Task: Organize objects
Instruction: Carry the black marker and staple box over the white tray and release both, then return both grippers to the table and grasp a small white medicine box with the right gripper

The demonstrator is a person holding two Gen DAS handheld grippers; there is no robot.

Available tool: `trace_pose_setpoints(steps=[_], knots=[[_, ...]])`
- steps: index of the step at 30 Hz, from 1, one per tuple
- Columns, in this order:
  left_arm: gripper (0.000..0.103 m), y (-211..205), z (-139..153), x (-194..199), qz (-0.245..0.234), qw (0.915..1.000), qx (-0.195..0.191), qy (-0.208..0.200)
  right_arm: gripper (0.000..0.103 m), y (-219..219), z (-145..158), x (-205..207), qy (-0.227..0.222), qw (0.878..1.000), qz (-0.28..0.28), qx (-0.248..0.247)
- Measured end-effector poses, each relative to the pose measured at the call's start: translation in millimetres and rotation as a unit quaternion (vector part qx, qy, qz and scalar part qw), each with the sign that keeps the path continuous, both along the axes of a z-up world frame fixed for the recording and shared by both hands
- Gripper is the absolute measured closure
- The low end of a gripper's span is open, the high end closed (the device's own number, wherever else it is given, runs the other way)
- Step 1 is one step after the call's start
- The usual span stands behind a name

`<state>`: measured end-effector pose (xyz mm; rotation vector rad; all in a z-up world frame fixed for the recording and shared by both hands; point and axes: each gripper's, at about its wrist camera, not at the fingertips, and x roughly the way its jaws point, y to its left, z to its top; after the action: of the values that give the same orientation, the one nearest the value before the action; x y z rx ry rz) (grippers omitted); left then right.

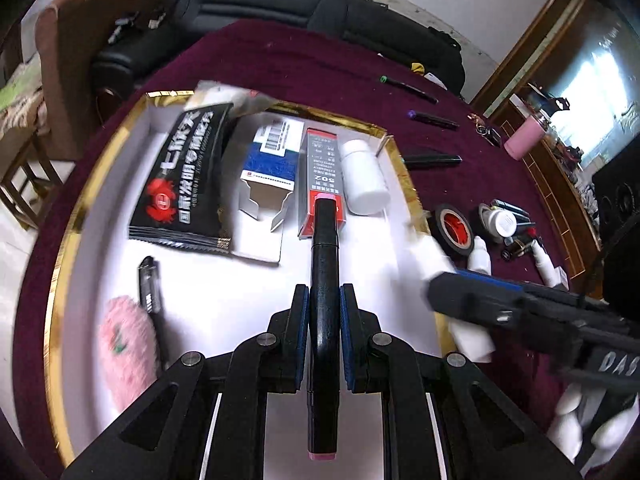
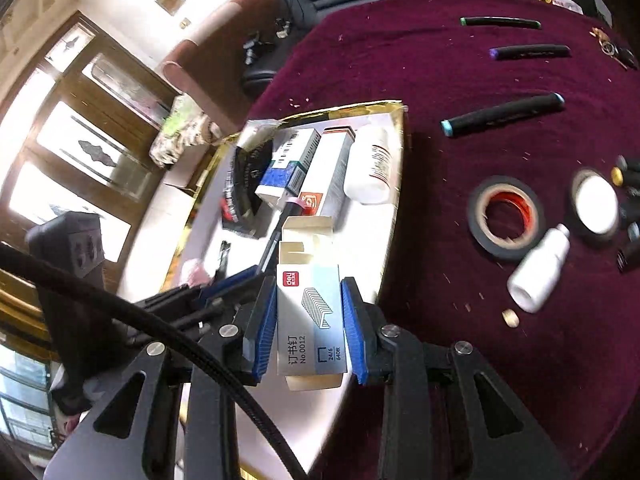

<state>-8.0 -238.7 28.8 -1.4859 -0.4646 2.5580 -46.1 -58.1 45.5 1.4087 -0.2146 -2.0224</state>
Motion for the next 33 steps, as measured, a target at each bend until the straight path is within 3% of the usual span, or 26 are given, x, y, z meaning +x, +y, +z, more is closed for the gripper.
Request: trace_pose_setpoints(steps=[4, 6, 10, 12, 24, 28, 30, 33], knots=[[0.092, -0.5, -9.5, -7.2, 0.004, 0.9997, 0.022, -0.014, 0.072, -17.0, -12.6, -8.7, -0.002, 1.000, -0.004, 0.019], [0.091, -0.4, -10.5, -5.4, 0.004, 0.9996, 0.023, -0.014, 0.065, -17.6, -13.7, -11.5, -0.001, 1.000, -0.007, 0.026], [0.080, -4.0, -16.3, -7.1, 0.009, 0.9990, 0.037, -0.025, 0.064, -12.4, -13.2, -11.4, 0.001, 1.000, -0.008, 0.024], [0.080, -8.4, -13.5, -5.5, 0.010, 0.9987, 0.045, -0.021, 0.064, -6.9, -11.6, -10.4, 0.006, 1.000, -0.014, 0.019], [0.069, -13.6, 4.6, 16.8, 0.058, 0.9979, 0.024, -0.011, 0.062, 72.9, 9.1, 22.4, 0.028, 0.997, -0.059, -0.043], [0.065, 13.6, 30.2, 34.3, 0.026, 0.9988, 0.032, 0.026, 0.060, 101.7, 11.8, 39.5, 0.035, 0.994, -0.072, -0.068], [0.059, 30.0, 38.5, 38.4, 0.008, 0.9987, 0.035, 0.035, 0.057, 120.5, 7.9, 44.0, 0.030, 0.992, -0.086, -0.090], [0.059, 70.4, 47.3, 41.7, -0.041, 0.9974, 0.049, 0.035, 0.057, 159.8, 2.8, 48.6, 0.030, 0.988, -0.114, -0.103]])
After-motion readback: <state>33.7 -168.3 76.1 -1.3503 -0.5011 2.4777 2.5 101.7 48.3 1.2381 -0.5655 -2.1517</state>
